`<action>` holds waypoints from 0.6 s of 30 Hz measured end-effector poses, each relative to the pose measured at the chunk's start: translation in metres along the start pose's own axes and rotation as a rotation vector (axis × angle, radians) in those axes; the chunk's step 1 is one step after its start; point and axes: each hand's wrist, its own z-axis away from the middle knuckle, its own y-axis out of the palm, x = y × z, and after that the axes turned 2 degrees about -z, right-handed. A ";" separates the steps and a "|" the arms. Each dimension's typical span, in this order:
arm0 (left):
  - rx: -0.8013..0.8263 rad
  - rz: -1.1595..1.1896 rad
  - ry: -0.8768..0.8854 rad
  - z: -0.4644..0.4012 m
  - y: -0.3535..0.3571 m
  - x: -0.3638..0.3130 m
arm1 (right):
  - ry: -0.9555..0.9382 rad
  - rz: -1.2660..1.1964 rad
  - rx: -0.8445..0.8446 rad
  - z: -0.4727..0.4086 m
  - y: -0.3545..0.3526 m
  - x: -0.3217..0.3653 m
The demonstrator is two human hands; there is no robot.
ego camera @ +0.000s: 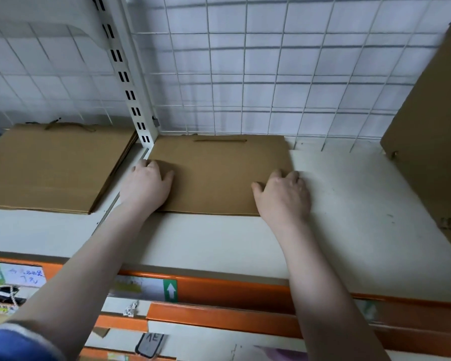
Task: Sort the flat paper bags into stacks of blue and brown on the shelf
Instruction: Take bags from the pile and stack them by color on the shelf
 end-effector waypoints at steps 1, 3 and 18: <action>0.010 0.005 0.006 0.001 -0.001 0.001 | 0.000 0.002 -0.003 0.000 -0.001 -0.001; 0.009 0.025 0.023 0.005 -0.005 0.004 | -0.004 0.019 -0.017 0.004 -0.003 -0.001; -0.312 0.030 0.011 0.093 -0.063 0.171 | -0.279 -0.086 -0.152 0.129 0.002 0.154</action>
